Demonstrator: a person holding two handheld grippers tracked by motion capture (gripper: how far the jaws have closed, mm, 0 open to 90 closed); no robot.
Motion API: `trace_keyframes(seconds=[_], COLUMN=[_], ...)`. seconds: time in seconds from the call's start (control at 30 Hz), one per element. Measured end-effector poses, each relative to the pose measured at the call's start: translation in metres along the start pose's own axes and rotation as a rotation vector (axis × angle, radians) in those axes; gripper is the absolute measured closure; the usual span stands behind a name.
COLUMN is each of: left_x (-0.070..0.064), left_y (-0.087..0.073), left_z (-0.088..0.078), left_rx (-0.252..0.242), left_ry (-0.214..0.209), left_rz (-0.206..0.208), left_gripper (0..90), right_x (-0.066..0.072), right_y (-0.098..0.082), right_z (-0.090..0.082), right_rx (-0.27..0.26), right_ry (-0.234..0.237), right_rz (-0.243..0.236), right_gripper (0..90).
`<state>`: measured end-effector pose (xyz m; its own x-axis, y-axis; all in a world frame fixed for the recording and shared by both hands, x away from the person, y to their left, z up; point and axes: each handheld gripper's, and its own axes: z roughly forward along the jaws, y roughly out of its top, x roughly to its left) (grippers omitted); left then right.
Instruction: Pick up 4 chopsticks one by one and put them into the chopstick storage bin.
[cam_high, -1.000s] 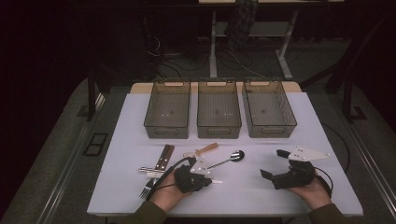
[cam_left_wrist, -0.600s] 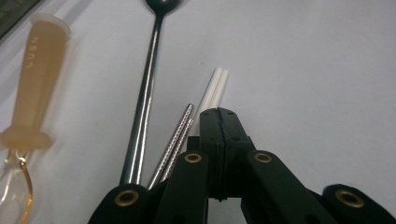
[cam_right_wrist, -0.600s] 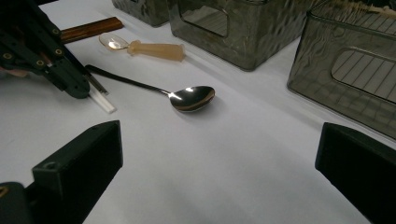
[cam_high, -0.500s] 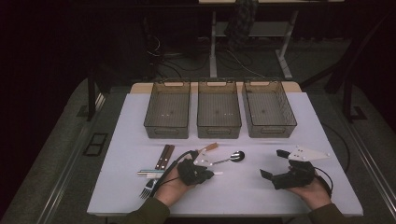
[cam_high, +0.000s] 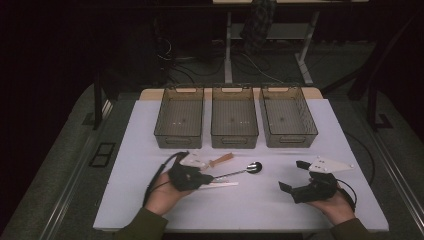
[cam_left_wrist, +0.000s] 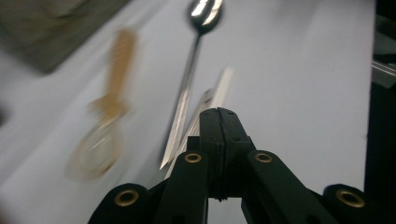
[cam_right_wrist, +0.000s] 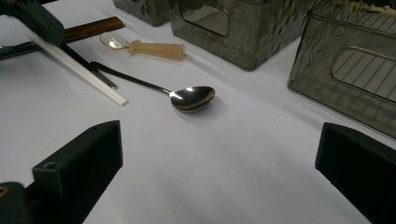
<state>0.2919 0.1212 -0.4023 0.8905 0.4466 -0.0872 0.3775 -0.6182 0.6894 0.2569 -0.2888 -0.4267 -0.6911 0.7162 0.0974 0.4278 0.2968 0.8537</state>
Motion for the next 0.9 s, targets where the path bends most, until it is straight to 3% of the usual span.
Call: trace_keyframes(seconds=[0.27, 0.43, 0.9], left_x=[0.043, 0.055, 0.061], left_y=[-0.064, -0.094, -0.091], left_z=[-0.060, -0.069, -0.052], left_rx=[-0.012, 0.014, 0.066], left_ry=[0.168, 0.211, 0.195], left_rz=[-0.156, -0.225, -0.214], left_gripper=[89.0, 88.9, 88.9], right_x=[0.000, 0.001, 0.001], right_y=[0.000, 0.000, 0.000], right_z=[0.001, 0.002, 0.002], right_rx=[0.004, 0.007, 0.010], right_ry=[-0.001, -0.002, 0.001], right_rz=[-0.001, -0.002, -0.006], right_gripper=[0.4, 0.4, 0.4])
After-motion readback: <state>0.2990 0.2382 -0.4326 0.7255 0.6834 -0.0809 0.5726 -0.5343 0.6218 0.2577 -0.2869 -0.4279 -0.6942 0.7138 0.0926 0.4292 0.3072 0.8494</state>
